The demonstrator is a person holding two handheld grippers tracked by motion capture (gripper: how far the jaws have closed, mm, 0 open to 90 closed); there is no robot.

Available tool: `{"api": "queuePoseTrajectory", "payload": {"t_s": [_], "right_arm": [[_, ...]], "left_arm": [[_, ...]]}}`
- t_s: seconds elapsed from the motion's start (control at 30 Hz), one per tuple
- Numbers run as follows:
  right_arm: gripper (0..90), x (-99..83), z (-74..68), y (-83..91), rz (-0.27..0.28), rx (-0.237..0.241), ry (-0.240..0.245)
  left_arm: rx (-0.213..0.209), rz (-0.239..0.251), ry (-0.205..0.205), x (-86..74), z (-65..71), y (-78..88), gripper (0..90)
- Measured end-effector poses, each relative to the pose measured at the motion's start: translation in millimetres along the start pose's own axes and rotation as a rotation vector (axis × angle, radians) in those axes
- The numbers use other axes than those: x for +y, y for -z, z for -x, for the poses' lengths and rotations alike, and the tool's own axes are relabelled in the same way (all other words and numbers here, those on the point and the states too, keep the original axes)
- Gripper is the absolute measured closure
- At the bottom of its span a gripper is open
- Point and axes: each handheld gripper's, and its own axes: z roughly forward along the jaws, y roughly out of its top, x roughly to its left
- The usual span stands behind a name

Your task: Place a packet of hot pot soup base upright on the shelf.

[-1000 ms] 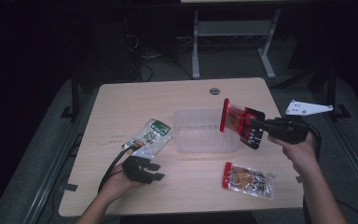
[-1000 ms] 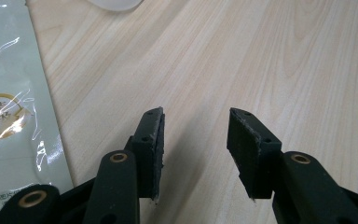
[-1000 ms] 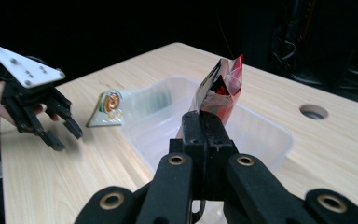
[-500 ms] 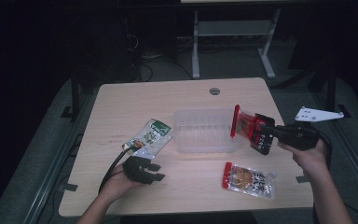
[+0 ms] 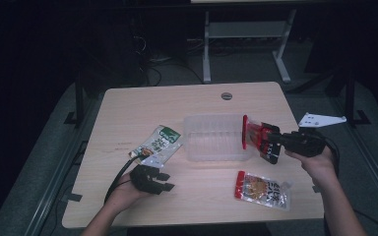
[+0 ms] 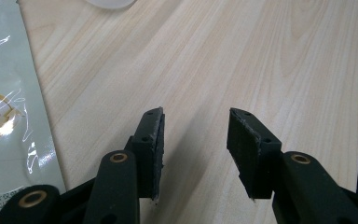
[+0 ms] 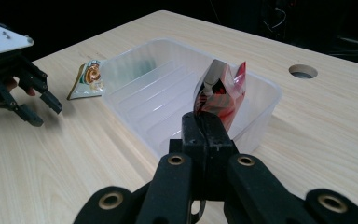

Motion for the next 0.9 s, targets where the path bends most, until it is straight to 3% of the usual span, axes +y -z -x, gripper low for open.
{"api": "queuePoseTrajectory", "payload": {"t_s": [0.9], "right_arm": [[88.5, 16.0, 15.9, -47.5, -0.02, 0.019, -0.046]], "left_arm": [[-0.01, -0.009, -0.006, -0.2, -0.5, 0.5, 55.9]]}}
